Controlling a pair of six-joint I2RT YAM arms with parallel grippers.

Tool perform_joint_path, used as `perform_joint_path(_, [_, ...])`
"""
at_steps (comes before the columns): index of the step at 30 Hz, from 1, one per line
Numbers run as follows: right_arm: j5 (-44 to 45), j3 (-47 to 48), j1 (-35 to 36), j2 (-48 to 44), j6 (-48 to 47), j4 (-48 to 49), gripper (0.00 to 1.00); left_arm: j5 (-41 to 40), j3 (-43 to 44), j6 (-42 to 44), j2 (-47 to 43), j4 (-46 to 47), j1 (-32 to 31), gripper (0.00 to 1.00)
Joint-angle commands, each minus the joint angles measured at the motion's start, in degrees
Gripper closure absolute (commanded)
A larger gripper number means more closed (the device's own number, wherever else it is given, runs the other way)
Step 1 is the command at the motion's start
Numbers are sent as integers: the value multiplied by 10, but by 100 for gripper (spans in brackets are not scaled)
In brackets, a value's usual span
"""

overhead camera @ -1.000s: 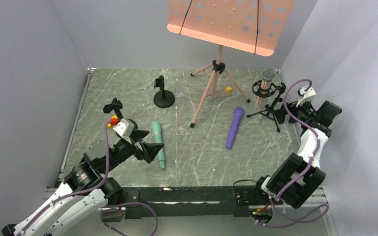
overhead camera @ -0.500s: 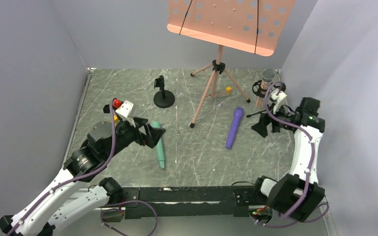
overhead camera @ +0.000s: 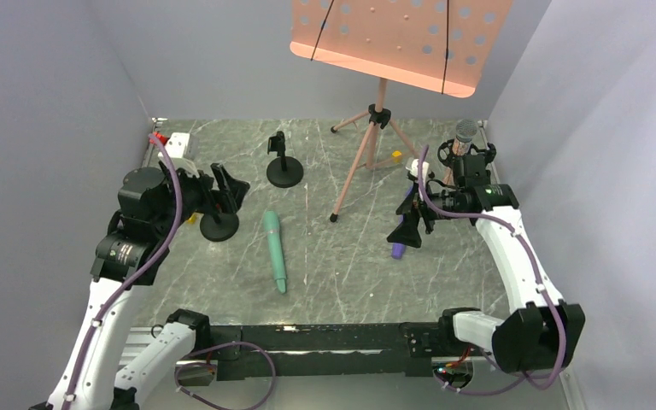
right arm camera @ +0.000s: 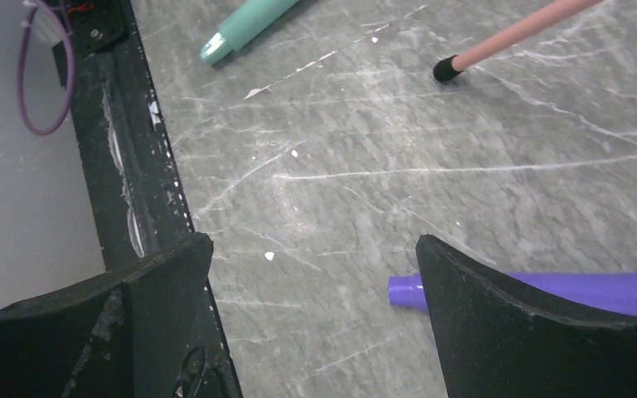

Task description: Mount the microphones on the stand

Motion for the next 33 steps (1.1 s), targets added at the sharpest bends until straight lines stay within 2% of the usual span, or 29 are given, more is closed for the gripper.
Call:
perform_joint_path(1, [-83, -4, 5, 14, -37, 26, 0, -56, -6, 59, -9, -46, 6, 1])
perform_joint_path(3, [-112, -30, 5, 15, -17, 64, 0, -73, -8, 88, -7, -56, 6, 1])
perform_joint_path(6, [-114, -48, 7, 15, -54, 41, 0, -94, 7, 146, 13, -68, 7, 1])
perform_joint_path(8, [-106, -63, 8, 10, -45, 50, 0, -116, 36, 160, 47, -78, 7, 1])
perform_joint_path(10, [-102, -70, 7, 1, -39, 59, 0, -89, 62, 160, 86, -71, 7, 1])
perform_joint_path(15, [-66, -79, 7, -20, 14, 117, 0, 64, 121, 94, 226, 13, 6, 1])
perform_joint_path(18, [-54, -82, 8, -24, 17, 119, 0, 67, 174, 72, 323, 35, 4, 1])
perform_joint_path(22, [-56, -83, 8, -31, 18, 120, 0, 20, 231, 75, 423, 60, 3, 15])
perform_joint_path(29, [-55, -80, 7, -26, 10, 111, 0, 7, 294, 97, 526, 63, 3, 46])
perform_joint_path(33, [-55, -79, 7, -27, 9, 109, 0, -8, 309, 107, 557, 57, 3, 51])
